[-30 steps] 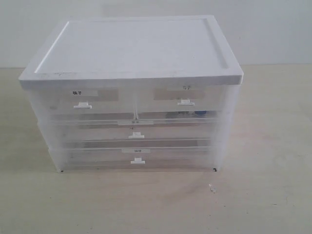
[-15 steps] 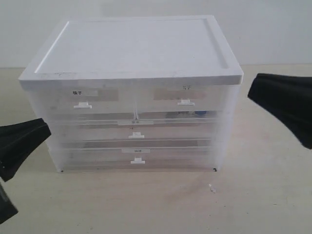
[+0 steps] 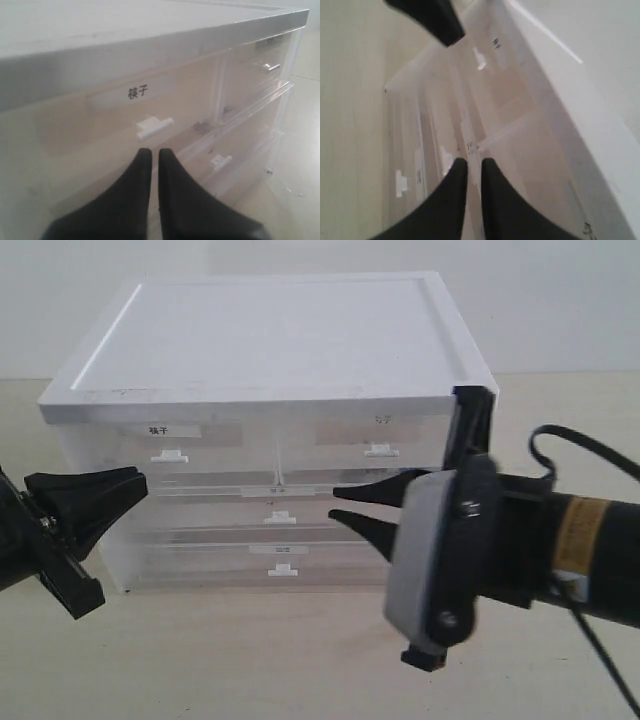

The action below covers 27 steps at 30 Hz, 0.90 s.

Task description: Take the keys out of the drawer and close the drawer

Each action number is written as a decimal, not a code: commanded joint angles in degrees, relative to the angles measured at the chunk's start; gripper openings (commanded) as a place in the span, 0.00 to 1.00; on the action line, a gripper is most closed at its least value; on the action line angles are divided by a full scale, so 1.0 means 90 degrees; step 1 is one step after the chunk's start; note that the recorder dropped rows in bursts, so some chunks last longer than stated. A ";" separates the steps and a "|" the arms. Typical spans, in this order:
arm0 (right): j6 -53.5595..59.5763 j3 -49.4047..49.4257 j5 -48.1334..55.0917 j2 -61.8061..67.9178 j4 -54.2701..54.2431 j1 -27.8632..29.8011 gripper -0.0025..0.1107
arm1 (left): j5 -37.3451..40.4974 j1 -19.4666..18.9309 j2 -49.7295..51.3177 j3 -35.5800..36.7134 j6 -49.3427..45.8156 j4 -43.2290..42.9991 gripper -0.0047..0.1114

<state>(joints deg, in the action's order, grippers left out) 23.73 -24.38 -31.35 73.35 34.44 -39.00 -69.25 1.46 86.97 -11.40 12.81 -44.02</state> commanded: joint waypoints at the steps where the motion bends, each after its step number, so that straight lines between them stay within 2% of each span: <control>1: 0.2760 -0.0697 0.1276 0.0722 -0.2783 -0.0692 0.32 | -0.0080 0.0062 0.0021 -0.0035 -0.0100 0.0132 0.08; 3: 0.3690 -0.0867 0.1259 0.1038 -0.3521 -0.0840 0.41 | -0.0080 0.0062 0.0021 -0.0035 -0.0100 0.0117 0.08; 8: 0.4784 -0.1082 0.0545 0.2042 -0.3761 -0.1001 0.41 | -0.0080 0.0062 0.0021 -0.0035 -0.0100 0.0057 0.08; 11: 0.4906 -0.1159 0.0114 0.2277 -0.3761 -0.1001 0.41 | -0.0080 0.0062 0.0021 -0.0035 -0.0100 0.0004 0.08; 20: 0.5368 -0.1566 -0.0111 0.2814 -0.4287 -0.1001 0.41 | -0.0080 0.0062 0.0021 -0.0035 -0.0100 -0.0015 0.08; 23: 0.5427 -0.1566 -0.0009 0.2824 -0.4287 -0.1001 0.28 | -0.0080 0.0062 0.0021 -0.0035 -0.0100 -0.0032 0.08; 25: 0.5471 -0.1566 -0.0020 0.2939 -0.4287 -0.1001 0.11 | -0.0080 0.0062 0.0021 -0.0035 -0.0100 -0.0041 0.08; 27: 0.5555 -0.1566 -0.0020 0.3092 -0.4287 -0.1001 0.04 | -0.0080 0.0062 0.0021 -0.0035 -0.0100 -0.0083 0.08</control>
<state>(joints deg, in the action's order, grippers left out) 72.76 -38.18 -31.17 99.76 -3.67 -48.28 -69.37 1.71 87.16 -11.40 12.14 -44.07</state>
